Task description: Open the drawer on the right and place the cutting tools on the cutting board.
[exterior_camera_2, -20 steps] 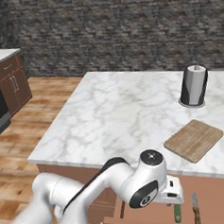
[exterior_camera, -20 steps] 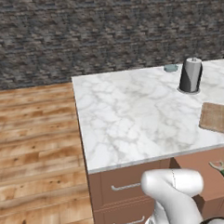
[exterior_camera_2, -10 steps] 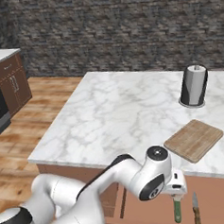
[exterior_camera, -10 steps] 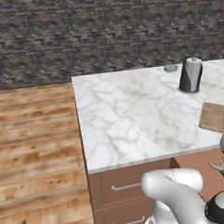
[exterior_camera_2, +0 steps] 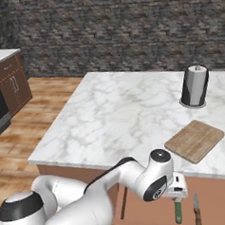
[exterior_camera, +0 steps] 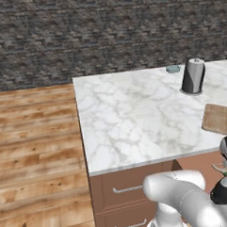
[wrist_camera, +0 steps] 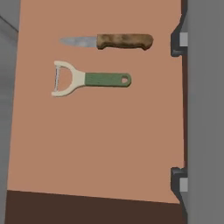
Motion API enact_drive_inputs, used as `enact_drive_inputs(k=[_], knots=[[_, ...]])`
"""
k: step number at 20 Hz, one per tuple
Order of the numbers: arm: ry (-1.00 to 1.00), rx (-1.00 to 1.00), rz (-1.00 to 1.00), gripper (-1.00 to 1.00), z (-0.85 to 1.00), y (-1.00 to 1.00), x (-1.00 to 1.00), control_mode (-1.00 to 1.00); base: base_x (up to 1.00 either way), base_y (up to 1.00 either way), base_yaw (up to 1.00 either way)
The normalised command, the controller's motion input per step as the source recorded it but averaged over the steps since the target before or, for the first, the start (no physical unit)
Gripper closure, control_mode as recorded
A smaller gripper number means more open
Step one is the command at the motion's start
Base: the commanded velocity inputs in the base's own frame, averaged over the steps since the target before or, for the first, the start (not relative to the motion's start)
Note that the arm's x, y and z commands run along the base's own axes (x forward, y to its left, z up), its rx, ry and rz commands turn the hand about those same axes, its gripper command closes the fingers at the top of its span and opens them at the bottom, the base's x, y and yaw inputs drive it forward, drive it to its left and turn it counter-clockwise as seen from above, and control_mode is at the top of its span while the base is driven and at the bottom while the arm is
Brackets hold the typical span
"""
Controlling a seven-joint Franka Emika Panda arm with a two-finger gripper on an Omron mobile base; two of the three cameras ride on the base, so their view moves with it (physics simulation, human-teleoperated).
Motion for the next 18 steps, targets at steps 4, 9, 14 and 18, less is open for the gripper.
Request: enact_drive_inputs(k=[4,9,14,18], knots=[[0.03,0.00,0.00,-1.00,-0.53,0.00,0.00,-1.00,0.00,0.00,0.00],[0.01,0.00,0.00,-1.00,-0.47,0.00,0.00,-1.00,0.00,0.00,0.00],[0.00,0.00,0.00,-1.00,-0.29,-0.01,0.06,-1.00,0.00,0.00,0.00],[0.00,0.00,0.00,-1.00,-0.07,-0.09,0.14,-1.00,0.00,0.00,0.00]])
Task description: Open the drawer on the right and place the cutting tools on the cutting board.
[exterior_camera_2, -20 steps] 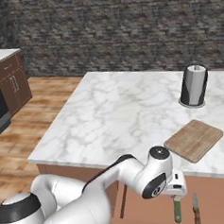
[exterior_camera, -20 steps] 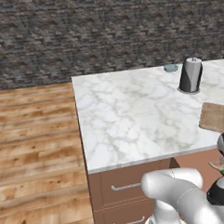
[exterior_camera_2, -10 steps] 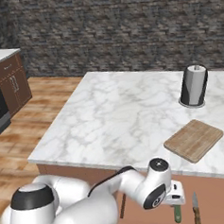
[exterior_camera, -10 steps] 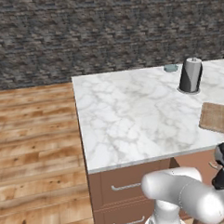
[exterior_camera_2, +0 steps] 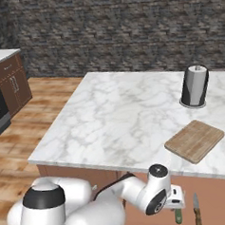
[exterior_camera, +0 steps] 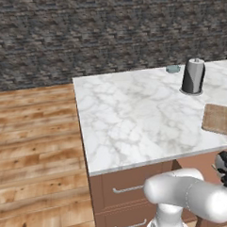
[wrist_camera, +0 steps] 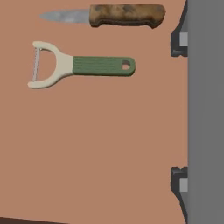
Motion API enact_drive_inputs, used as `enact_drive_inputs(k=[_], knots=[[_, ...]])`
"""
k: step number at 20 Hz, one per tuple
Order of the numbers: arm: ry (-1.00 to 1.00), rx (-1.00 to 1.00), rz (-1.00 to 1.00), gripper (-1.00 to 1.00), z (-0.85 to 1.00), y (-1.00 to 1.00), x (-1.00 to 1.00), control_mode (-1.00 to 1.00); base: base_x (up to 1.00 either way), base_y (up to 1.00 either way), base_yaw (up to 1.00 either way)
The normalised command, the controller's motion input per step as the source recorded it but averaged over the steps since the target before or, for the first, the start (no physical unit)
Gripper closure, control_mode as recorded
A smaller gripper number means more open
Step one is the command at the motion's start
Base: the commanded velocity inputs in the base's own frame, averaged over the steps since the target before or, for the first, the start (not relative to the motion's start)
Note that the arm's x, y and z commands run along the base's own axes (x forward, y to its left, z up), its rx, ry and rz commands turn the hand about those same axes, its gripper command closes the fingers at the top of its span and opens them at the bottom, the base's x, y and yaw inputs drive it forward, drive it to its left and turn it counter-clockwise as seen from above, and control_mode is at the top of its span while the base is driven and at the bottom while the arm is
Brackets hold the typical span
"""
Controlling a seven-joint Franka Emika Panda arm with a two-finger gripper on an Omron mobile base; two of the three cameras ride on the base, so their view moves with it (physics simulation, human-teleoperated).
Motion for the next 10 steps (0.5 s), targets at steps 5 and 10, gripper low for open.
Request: enact_drive_inputs(k=[5,10], knots=[[0.00,0.00,0.00,-1.00,0.00,-0.21,0.19,-1.00,0.00,0.00,0.00],[0.00,0.00,0.00,-1.00,0.00,-0.37,0.21,-1.00,0.00,0.00,0.00]])
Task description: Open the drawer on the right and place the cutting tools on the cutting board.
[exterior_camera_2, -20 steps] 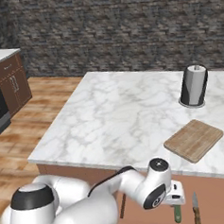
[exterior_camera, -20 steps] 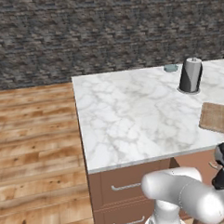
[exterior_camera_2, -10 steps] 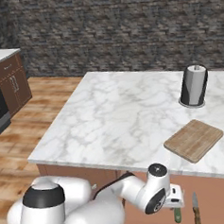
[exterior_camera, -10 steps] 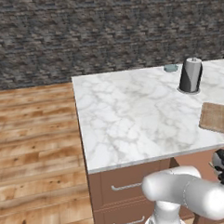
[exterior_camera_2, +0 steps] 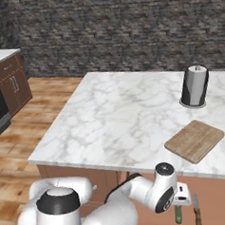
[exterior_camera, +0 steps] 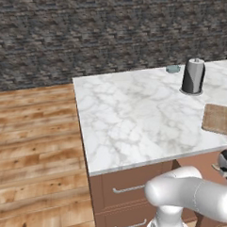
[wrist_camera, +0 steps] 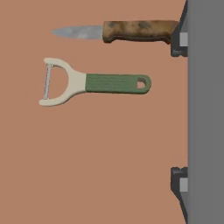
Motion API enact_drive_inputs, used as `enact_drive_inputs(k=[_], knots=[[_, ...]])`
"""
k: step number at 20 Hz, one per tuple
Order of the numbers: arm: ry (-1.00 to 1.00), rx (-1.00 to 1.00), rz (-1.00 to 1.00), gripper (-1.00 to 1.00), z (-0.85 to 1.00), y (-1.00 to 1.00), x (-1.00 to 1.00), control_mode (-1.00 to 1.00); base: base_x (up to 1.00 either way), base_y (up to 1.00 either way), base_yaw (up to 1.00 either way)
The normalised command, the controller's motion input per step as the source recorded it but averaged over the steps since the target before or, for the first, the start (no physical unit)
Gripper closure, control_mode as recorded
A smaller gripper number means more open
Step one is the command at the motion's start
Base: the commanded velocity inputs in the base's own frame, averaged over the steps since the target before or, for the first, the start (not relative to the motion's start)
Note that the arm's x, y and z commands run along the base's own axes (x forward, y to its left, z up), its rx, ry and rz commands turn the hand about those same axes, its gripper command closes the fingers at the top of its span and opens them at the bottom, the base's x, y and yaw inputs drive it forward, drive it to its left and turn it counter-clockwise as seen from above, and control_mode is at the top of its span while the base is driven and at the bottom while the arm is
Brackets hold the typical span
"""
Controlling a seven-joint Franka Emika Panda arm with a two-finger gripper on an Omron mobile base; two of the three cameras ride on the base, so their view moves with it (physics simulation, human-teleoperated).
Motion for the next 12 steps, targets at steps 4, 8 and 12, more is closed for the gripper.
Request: enact_drive_inputs(k=[4,8,12], knots=[[0.00,0.00,0.00,-1.00,0.00,-0.23,0.09,-1.00,0.00,0.00,0.00],[0.00,0.00,0.00,-1.00,-0.08,-0.01,0.00,-1.00,0.00,0.00,0.00],[0.00,0.00,0.00,-1.00,-0.10,0.00,0.00,-1.00,0.00,0.00,0.00]])
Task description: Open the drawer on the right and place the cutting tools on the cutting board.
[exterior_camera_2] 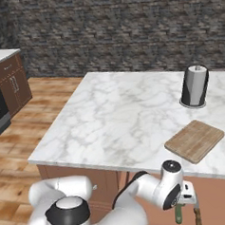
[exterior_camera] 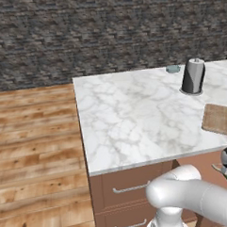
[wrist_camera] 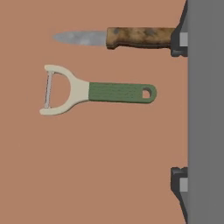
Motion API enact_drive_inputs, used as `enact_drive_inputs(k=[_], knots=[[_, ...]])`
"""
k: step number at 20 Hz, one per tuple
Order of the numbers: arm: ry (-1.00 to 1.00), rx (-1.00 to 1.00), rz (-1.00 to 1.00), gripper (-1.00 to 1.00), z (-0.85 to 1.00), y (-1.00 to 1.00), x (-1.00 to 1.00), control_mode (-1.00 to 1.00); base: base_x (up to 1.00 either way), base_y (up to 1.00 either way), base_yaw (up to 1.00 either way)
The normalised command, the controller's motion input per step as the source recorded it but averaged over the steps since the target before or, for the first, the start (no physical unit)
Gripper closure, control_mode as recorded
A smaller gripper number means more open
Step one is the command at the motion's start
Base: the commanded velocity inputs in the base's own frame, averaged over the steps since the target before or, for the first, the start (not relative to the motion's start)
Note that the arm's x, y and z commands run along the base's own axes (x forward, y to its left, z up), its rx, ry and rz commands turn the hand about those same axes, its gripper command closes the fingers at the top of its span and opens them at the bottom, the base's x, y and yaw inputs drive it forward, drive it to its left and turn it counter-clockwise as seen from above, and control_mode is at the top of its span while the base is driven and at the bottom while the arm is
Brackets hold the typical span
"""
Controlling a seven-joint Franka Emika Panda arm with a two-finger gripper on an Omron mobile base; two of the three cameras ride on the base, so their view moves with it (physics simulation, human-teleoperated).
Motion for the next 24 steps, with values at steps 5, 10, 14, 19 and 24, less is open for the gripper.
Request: enact_drive_inputs(k=[5,10,14,19,24], knots=[[0.00,0.00,0.00,-1.00,-0.31,0.00,0.04,-1.00,0.00,0.00,0.00],[0.00,0.00,0.00,-1.00,-0.28,0.00,0.08,-1.00,0.00,0.00,0.00],[0.00,0.00,0.00,-1.00,-0.13,0.00,0.17,-1.00,0.00,0.00,0.00],[0.00,0.00,0.00,-1.00,0.00,-0.02,0.25,-1.00,0.00,0.00,0.00],[0.00,0.00,0.00,-1.00,-0.08,-0.16,0.20,-1.00,0.00,0.00,0.00]])
